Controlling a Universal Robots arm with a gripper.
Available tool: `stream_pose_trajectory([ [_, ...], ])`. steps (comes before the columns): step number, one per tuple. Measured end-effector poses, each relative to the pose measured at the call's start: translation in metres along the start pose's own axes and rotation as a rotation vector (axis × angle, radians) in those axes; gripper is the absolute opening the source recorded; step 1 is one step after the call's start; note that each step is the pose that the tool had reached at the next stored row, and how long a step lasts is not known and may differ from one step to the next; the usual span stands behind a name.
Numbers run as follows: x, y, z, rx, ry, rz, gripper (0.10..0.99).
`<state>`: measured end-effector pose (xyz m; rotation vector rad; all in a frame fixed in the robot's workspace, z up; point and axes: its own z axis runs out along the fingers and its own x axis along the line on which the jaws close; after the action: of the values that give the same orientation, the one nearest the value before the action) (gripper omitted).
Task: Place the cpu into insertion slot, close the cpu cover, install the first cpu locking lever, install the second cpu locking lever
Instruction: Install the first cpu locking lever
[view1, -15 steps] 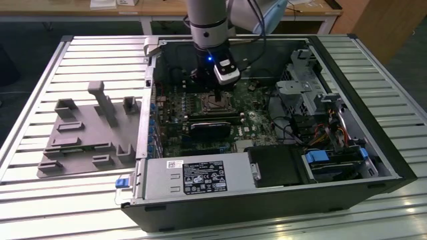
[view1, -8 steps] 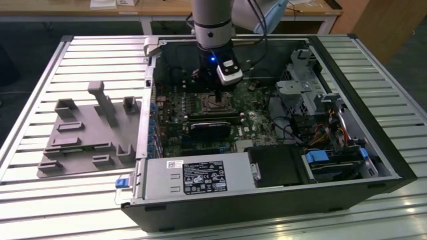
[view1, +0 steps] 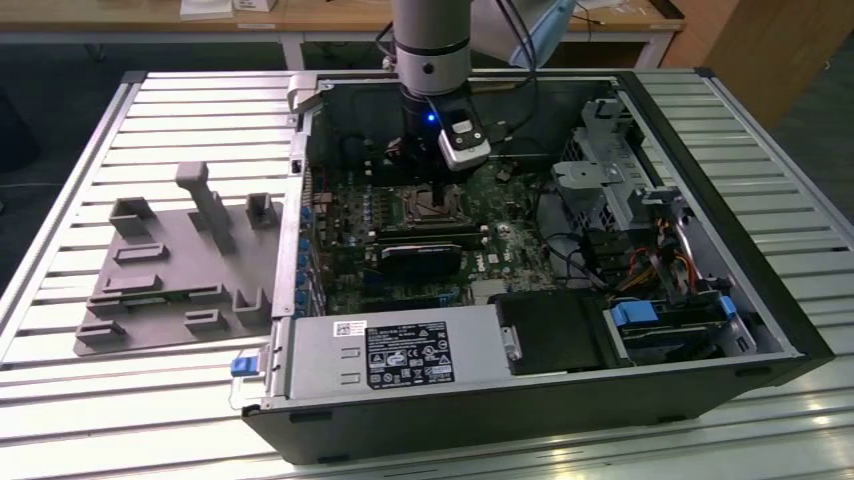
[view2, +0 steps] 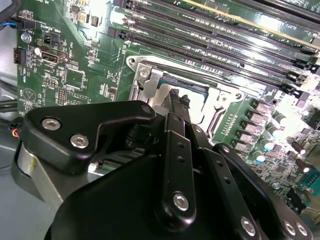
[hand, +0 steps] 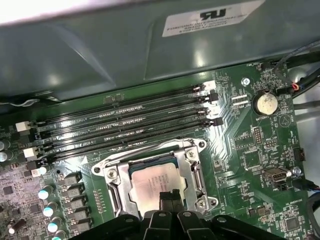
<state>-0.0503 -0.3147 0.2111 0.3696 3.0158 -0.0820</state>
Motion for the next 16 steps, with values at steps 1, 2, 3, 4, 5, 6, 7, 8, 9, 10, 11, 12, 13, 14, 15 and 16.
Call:
stream_pose_trajectory([
  [1, 0.0000, 0.0000, 0.0000, 0.000, 0.0001, 0.000, 0.102],
  [2, 0.0000, 0.0000, 0.0000, 0.000, 0.0003, 0.000, 0.102],
  [3, 0.0000, 0.0000, 0.0000, 0.000, 0.0004, 0.000, 0.102],
  [4, 0.0000, 0.0000, 0.0000, 0.000, 0.0004, 0.000, 0.102],
  [5, -0.0001, 0.0000, -0.0005, 0.000, 0.0004, 0.000, 0.102],
  [6, -0.0002, 0.0000, -0.0015, 0.000, 0.0001, 0.000, 0.102],
  [7, -0.0004, -0.0001, -0.0030, 0.000, -0.0002, 0.000, 0.102],
  [8, -0.0006, -0.0002, -0.0052, 0.000, -0.0006, 0.000, 0.102],
  [9, -0.0009, -0.0003, -0.0075, 0.000, -0.0008, 0.000, 0.102],
  [10, -0.0011, -0.0004, -0.0100, 0.000, -0.0009, 0.000, 0.102],
  [11, -0.0014, -0.0005, -0.0122, 0.000, -0.0010, 0.000, 0.102],
  [12, -0.0015, -0.0005, -0.0138, 0.000, -0.0010, 0.000, 0.102],
  [13, -0.0017, -0.0006, -0.0155, 0.000, -0.0010, 0.000, 0.102],
  [14, -0.0019, -0.0007, -0.0174, 0.000, -0.0010, 0.000, 0.102],
  [15, -0.0021, -0.0008, -0.0195, 0.000, -0.0010, 0.000, 0.102],
  [16, -0.0024, -0.0008, -0.0216, 0.000, -0.0010, 0.000, 0.102],
])
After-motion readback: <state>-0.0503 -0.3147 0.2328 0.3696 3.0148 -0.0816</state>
